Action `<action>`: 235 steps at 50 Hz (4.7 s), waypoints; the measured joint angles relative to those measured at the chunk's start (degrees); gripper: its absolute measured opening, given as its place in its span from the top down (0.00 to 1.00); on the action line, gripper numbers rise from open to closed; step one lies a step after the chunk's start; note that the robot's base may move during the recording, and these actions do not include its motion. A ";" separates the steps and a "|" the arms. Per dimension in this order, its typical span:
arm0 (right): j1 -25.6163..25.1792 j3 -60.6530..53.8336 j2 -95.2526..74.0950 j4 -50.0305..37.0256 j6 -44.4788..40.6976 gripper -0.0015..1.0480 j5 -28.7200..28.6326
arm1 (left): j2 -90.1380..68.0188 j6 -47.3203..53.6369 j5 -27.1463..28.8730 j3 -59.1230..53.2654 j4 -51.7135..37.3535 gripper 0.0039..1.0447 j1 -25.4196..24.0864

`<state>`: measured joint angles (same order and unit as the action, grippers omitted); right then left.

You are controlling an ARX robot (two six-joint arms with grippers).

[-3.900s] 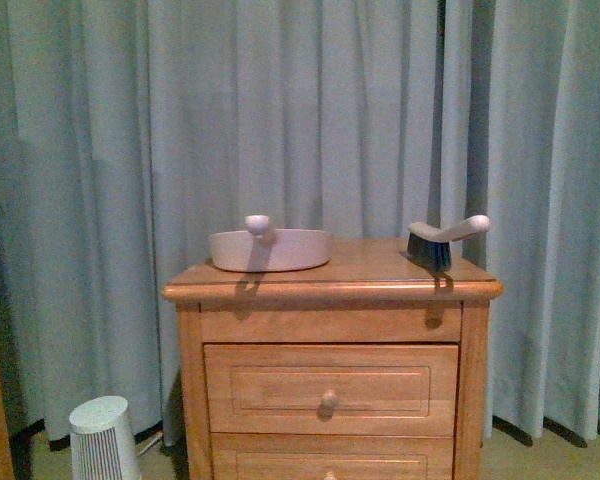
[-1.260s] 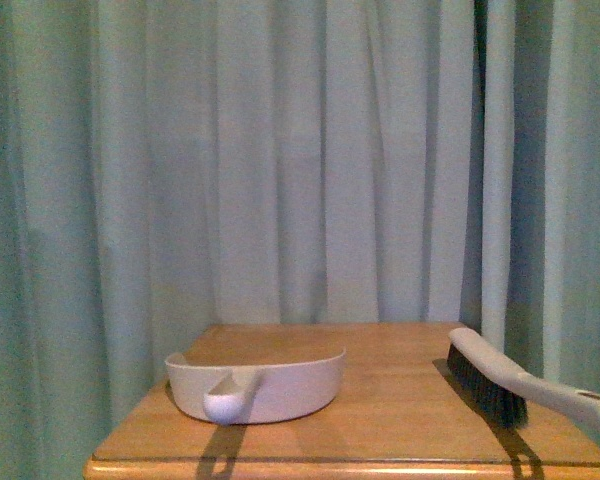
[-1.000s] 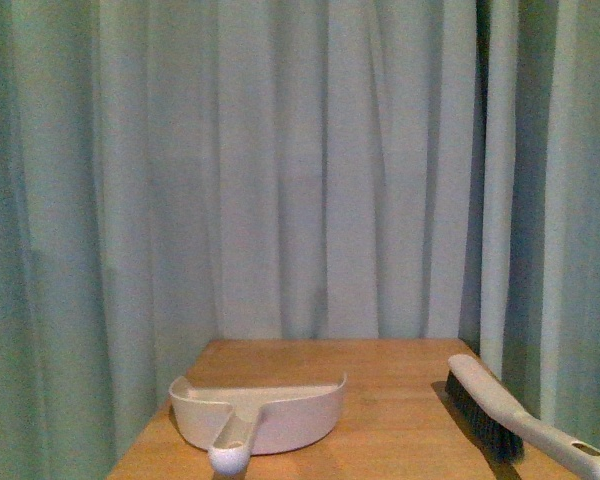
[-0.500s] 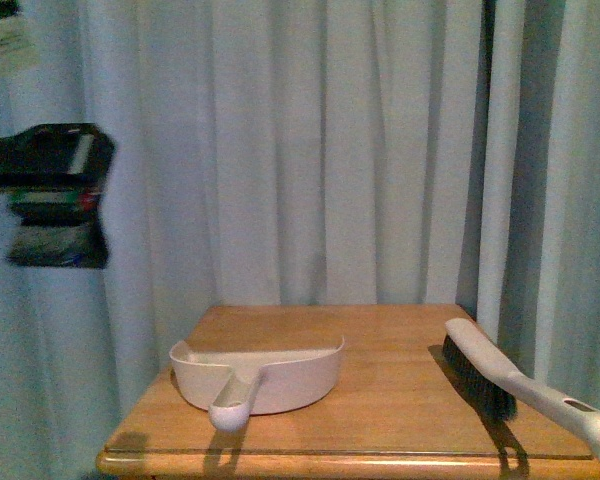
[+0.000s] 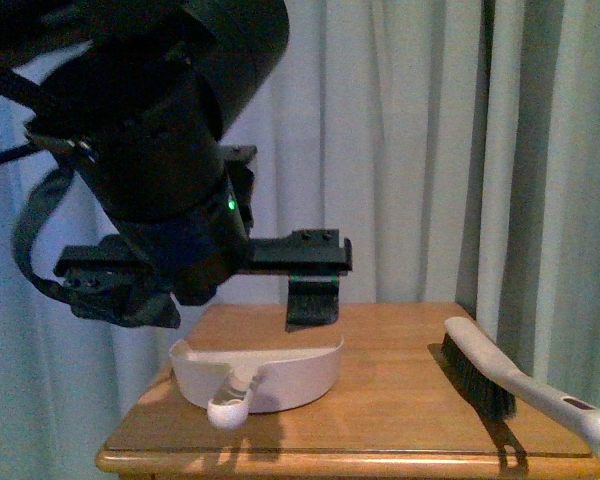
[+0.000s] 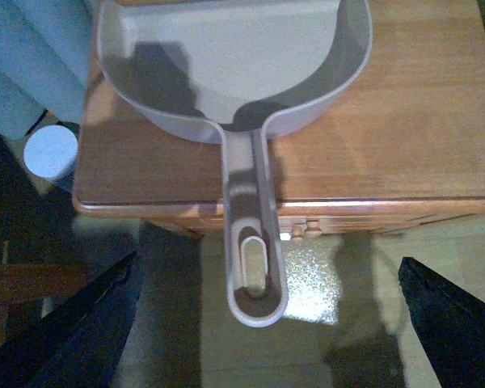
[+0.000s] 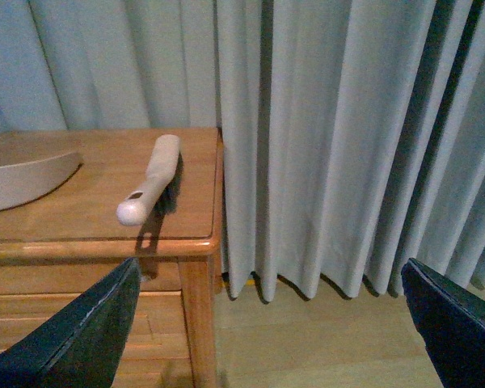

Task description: Clean up trash

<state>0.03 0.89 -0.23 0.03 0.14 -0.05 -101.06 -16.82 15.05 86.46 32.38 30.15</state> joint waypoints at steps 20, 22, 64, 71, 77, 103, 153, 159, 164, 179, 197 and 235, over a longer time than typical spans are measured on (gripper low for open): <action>0.00 0.00 0.00 0.00 0.00 0.07 0.00 | -9.81 -0.15 0.39 3.02 -1.70 0.07 -1.36; 0.00 0.00 0.00 0.00 0.00 0.07 0.00 | -10.40 -0.02 0.39 3.48 -1.88 0.07 -1.46; 0.00 0.00 0.00 0.00 0.00 0.07 0.00 | -18.25 4.28 1.18 5.97 -6.03 0.07 -4.33; 0.00 0.00 0.00 0.00 0.00 0.07 0.00 | -18.25 5.11 1.44 5.57 -6.19 0.20 -4.74; 0.00 0.00 0.00 0.00 0.00 0.07 0.00 | -18.25 5.29 1.07 5.11 -6.19 0.41 -4.76; 0.00 0.00 0.00 0.00 0.00 0.07 0.00 | -12.17 10.78 2.78 -3.93 -16.26 0.75 -3.93; 0.00 0.00 0.00 0.00 0.00 0.07 0.00 | 74.01 24.92 -13.38 -62.82 -51.67 0.75 -19.61; 0.00 0.00 0.00 0.00 0.00 0.07 0.00 | 83.47 21.77 -18.10 -65.99 -49.66 0.75 -25.33; 0.00 0.00 0.00 0.00 0.00 0.07 0.00 | 85.40 20.13 -20.70 -68.04 -50.25 0.75 -28.09; 5.88 7.06 -20.81 -2.49 -8.09 0.07 13.62 | 85.64 19.28 -21.09 -69.44 -50.38 0.75 -28.61; 8.74 36.00 -57.29 4.74 2.51 0.07 8.09 | 85.64 19.08 -21.07 -69.42 -50.38 0.75 -28.63; 18.05 71.56 -99.78 21.97 13.99 0.07 11.30 | 85.64 19.06 -21.05 -69.42 -50.38 0.75 -28.68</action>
<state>18.09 72.44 -100.01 22.00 14.13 11.25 -15.42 2.24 -6.00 17.04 -18.00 1.48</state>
